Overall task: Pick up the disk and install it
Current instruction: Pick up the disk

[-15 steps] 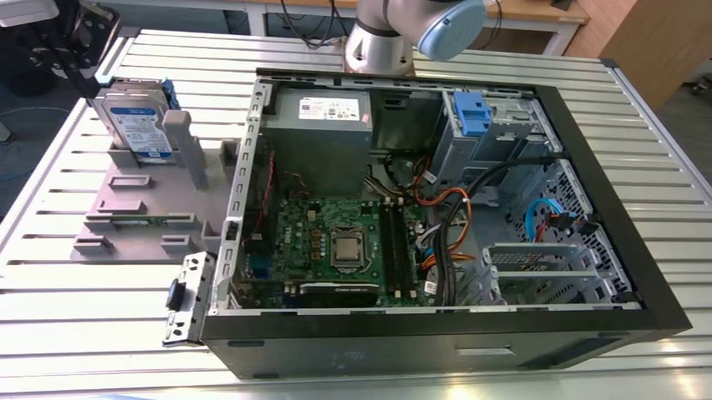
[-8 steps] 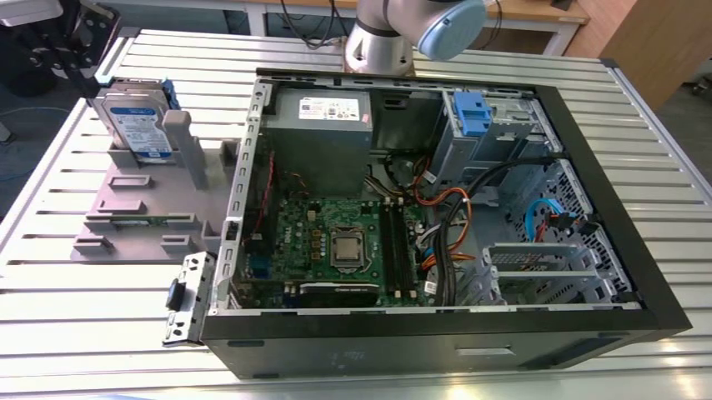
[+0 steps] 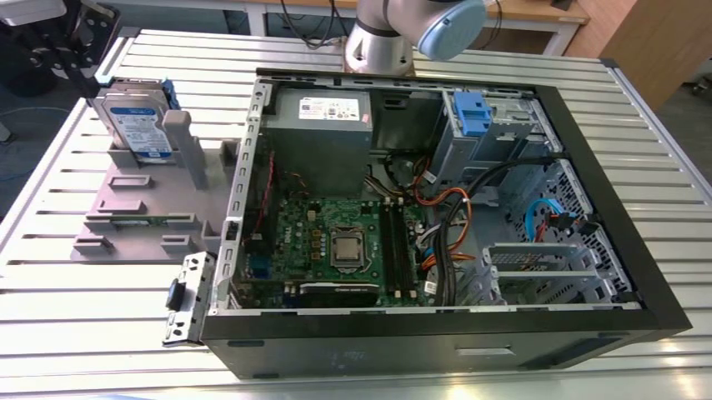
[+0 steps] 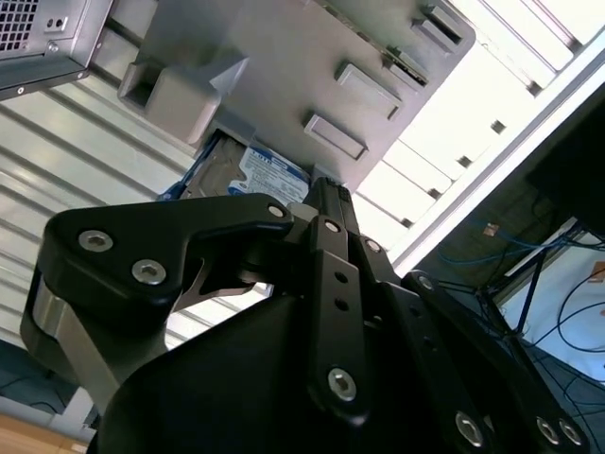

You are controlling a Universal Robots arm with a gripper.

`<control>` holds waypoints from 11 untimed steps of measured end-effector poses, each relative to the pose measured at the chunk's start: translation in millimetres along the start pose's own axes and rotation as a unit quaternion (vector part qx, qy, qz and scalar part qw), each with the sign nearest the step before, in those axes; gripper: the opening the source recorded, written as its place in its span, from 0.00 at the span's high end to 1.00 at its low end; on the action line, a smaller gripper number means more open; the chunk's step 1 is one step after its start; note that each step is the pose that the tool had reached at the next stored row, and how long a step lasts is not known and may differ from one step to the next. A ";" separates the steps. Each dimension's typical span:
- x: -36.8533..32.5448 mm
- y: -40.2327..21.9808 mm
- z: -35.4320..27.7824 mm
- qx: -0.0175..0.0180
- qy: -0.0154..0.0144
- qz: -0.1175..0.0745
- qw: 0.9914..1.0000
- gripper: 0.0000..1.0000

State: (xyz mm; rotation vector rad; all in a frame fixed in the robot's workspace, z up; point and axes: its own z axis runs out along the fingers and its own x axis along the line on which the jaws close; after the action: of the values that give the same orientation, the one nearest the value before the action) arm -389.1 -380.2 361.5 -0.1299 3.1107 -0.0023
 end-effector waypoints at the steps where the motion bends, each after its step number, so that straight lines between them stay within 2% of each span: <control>1: 0.0 0.0 0.0 0.000 0.000 -0.002 1.000 0.89; 11: 0.0 0.0 0.0 -0.001 0.000 -0.018 1.000 0.89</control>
State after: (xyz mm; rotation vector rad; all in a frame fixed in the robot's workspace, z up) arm -389.0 -380.2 361.5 -0.1857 3.1079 -0.0015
